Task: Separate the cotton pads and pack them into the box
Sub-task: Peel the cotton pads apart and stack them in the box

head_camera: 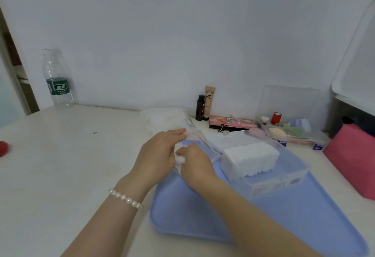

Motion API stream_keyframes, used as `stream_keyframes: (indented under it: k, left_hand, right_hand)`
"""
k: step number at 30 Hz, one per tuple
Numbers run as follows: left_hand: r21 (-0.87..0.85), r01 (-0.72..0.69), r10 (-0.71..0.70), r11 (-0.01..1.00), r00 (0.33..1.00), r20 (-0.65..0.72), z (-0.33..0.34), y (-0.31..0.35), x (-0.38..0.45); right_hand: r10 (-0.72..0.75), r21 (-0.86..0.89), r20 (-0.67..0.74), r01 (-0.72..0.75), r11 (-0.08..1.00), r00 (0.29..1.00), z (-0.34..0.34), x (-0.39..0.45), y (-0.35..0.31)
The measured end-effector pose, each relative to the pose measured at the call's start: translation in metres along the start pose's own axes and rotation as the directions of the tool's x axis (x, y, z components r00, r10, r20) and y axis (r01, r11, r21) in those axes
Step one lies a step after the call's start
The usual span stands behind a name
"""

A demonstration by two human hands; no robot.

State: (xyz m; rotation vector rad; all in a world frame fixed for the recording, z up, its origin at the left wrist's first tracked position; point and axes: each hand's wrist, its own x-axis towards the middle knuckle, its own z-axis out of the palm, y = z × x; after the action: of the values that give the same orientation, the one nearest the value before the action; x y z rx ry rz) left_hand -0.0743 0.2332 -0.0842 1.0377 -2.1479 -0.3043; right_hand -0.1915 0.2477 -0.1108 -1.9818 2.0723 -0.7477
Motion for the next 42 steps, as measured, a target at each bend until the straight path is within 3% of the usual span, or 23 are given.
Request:
stream_keyframes:
  k: [5, 8, 10, 12, 15, 18, 20, 22, 24, 27, 30, 33, 36, 39, 42]
  left_hand:
    - [-0.139, 0.016, -0.025, 0.990, 0.998, -0.058, -0.005, 0.000, 0.002]
    - [-0.397, 0.064, -0.138, 0.916, 0.978, -0.160, -0.013, 0.019, 0.006]
    - [-0.566, 0.095, -0.241, 0.819, 0.952, -0.188, -0.019, 0.035, 0.013]
    - [-0.694, 0.116, -0.309, 0.710, 0.938, -0.159, -0.019, 0.051, 0.019]
    - [-0.853, 0.176, -0.381, 0.491, 0.924, -0.028, -0.008, 0.070, 0.024]
    - [-0.938, 0.252, -0.427, 0.237, 0.895, 0.133, 0.009, 0.080, 0.025]
    - [-0.952, 0.290, -0.426, 0.099, 0.877, 0.223, 0.018, 0.083, 0.022]
    - [-0.940, 0.339, -0.399, 0.048, 0.869, 0.293, 0.027, 0.084, 0.017]
    - [-0.911, 0.408, -0.322, 0.057, 0.871, 0.370, 0.036, 0.083, 0.008]
    - [-0.847, 0.530, -0.206, 0.038, 0.834, 0.512, 0.044, 0.082, -0.004]
    - [-0.809, 0.584, -0.137, -0.067, 0.798, 0.587, 0.045, 0.083, -0.006]
    - [-0.796, 0.579, -0.075, -0.175, 0.798, 0.598, 0.040, 0.084, -0.004]
    - [-0.800, 0.567, -0.031, -0.194, 0.812, 0.583, 0.038, 0.084, -0.005]
    - [-0.803, 0.574, -0.047, -0.161, 0.808, 0.587, 0.040, 0.082, -0.006]
    - [-0.797, 0.589, -0.073, -0.133, 0.797, 0.600, 0.044, 0.074, -0.003]
  right_hand:
    - [-0.094, 0.029, -0.077, 0.096, 0.995, 0.993, -0.041, -0.035, 0.010]
    - [0.079, 0.391, -0.038, -0.058, 0.918, 0.996, -0.078, -0.050, 0.022]
    - [0.151, 0.663, 0.042, -0.140, 0.735, 0.988, -0.099, -0.056, 0.030]
    - [0.185, 0.857, 0.129, -0.204, 0.473, 0.974, -0.113, -0.059, 0.036]
    - [0.133, 0.954, 0.252, -0.269, 0.135, 0.959, -0.122, -0.058, 0.040]
    - [0.034, 0.959, 0.281, -0.280, -0.038, 0.959, -0.125, -0.055, 0.041]
    - [0.047, 0.947, 0.300, -0.291, -0.135, 0.953, -0.126, -0.051, 0.045]
    - [0.041, 0.925, 0.320, -0.302, -0.230, 0.947, -0.124, -0.047, 0.050]
    - [0.011, 0.900, 0.347, -0.330, -0.283, 0.938, -0.121, -0.045, 0.052]
    - [0.023, 0.913, 0.364, -0.352, -0.206, 0.931, -0.115, -0.045, 0.052]
    - [0.074, 0.950, 0.312, -0.313, 0.003, 0.947, -0.108, -0.044, 0.048]
    - [0.260, 0.912, 0.081, -0.177, 0.370, 0.962, -0.096, -0.044, 0.049]
    - [0.158, 0.727, -0.191, 0.032, 0.686, 0.969, -0.088, -0.048, 0.042]
    - [0.006, 0.579, -0.239, 0.137, 0.804, 0.971, -0.085, -0.051, 0.040]
    - [0.029, 0.597, -0.196, 0.095, 0.796, 0.980, -0.094, -0.049, 0.045]
